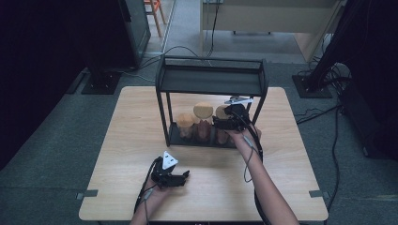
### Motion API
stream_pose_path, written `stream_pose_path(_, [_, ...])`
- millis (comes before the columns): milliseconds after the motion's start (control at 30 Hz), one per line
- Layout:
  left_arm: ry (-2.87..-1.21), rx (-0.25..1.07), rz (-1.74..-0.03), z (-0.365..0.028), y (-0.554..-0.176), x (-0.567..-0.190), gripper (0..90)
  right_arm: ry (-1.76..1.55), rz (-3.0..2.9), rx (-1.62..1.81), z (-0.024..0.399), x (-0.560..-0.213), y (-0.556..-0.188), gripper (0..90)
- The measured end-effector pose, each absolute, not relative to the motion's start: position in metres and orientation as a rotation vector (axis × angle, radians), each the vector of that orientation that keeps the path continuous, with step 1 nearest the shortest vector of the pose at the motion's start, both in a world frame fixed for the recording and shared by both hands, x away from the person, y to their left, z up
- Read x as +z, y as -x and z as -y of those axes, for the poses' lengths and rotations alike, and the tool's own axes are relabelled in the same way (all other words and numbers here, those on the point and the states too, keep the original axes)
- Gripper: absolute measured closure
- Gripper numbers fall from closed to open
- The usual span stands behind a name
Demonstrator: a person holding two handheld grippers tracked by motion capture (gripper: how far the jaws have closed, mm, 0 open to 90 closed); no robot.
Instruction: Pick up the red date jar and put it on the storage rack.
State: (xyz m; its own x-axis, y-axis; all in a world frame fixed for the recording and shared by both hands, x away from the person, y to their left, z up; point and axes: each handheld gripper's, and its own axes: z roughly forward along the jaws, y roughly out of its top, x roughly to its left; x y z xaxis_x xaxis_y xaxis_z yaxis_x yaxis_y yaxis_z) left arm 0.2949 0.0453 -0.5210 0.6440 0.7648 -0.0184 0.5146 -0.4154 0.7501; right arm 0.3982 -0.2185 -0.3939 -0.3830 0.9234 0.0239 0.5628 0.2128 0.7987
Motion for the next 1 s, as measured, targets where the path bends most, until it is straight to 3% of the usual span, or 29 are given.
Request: stream_pose_path(1000, [-2.113,0.431,-0.989,-0.045,-0.295,-0.521,21.4,-1.331,-1.982,0.944,0.214,-0.401,-0.366,21.8])
